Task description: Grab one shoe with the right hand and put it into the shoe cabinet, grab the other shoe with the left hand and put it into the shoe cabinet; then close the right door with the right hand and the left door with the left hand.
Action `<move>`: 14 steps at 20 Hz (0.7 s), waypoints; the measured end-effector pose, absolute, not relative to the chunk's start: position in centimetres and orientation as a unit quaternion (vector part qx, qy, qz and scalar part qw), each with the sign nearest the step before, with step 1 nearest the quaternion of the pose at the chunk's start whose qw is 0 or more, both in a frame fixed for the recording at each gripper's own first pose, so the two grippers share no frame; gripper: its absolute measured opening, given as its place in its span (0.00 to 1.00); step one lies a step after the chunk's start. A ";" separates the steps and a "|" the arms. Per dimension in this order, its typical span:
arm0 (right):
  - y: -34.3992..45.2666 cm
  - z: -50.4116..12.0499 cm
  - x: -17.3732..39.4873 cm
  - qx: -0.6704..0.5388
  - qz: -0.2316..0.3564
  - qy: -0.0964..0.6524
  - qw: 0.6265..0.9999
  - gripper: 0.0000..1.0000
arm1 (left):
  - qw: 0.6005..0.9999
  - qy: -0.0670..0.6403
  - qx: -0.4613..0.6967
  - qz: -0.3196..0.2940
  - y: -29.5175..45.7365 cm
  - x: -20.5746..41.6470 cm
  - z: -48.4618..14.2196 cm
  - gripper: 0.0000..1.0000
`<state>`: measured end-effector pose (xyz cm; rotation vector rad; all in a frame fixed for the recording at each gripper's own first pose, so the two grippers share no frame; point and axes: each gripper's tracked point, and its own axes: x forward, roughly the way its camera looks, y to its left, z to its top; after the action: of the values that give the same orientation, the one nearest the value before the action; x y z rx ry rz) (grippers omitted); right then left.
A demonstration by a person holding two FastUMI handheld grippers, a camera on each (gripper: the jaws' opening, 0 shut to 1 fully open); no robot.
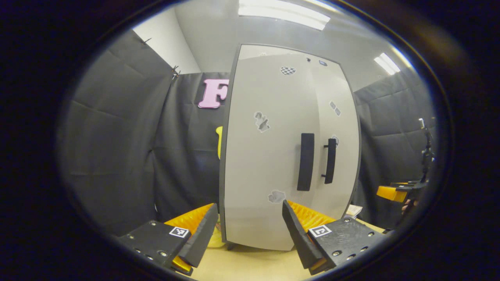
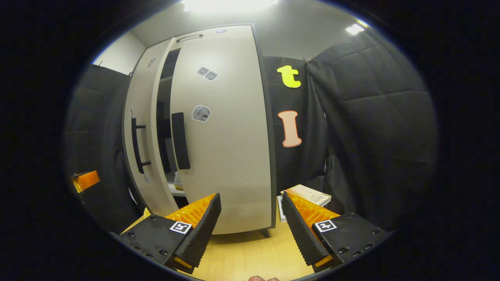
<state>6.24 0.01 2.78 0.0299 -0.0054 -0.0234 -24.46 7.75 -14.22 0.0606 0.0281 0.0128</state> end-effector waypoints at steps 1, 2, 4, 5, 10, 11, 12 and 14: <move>0.7 2.4 6.2 0.014 -0.006 0.001 1.000 0.98 | 1.000 0.014 0.022 0.009 8.0 -24.6 -14.3 0.95; 1.3 2.0 6.3 0.012 0.000 0.006 1.000 0.98 | 1.000 0.012 0.013 0.008 8.0 -24.8 -14.3 0.94; 2.2 1.4 6.2 0.009 0.008 0.014 1.000 0.98 | 1.000 0.006 0.005 0.007 8.3 -25.0 -14.1 0.94; 2.7 1.1 6.4 0.008 0.012 0.016 1.000 0.98 | 1.000 0.001 0.006 0.006 8.3 -24.9 -13.9 0.95; 3.7 0.5 6.3 -0.004 0.024 0.022 0.999 0.98 | 1.000 -0.003 0.023 0.004 8.4 -24.5 -13.7 0.94; 3.6 0.6 6.3 -0.003 0.023 0.019 1.000 0.98 | 1.000 -0.005 0.022 0.003 8.3 -24.5 -13.6 0.94; 3.6 0.7 6.3 -0.002 0.021 0.017 1.000 0.98 | 1.000 -0.007 0.021 0.001 8.2 -24.5 -13.7 0.94; 3.6 0.7 6.4 0.003 0.019 0.016 1.000 0.98 | 1.000 -0.005 0.019 -0.001 8.3 -24.4 -13.9 0.94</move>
<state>6.43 3.60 0.74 0.0052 0.0314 0.0380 -24.44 8.28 -13.93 0.0376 -0.0090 -0.0023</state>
